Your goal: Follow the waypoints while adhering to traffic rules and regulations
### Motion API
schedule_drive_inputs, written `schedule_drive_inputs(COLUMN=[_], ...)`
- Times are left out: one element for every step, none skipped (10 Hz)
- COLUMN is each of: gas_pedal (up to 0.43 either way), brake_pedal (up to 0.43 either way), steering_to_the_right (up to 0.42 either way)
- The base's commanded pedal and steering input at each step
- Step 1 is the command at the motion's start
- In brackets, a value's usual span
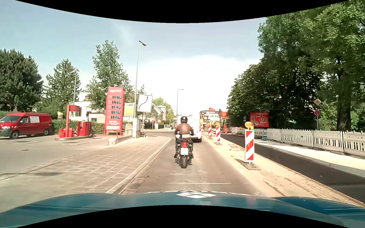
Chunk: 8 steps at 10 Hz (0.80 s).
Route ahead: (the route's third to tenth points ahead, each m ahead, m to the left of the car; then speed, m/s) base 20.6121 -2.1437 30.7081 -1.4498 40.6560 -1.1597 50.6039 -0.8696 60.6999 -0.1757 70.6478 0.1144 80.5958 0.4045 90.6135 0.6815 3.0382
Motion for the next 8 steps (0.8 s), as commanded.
schedule_drive_inputs(gas_pedal=[0.0,0.0,0.0,0.0,0.0,0.0,0.0,0.0], brake_pedal=[0.0,0.0,0.0,0.0,0.024,0.073,0.104,0.11], steering_to_the_right=[0.002,0.002,0.002,0.002,0.002,0.002,0.002,0.002])
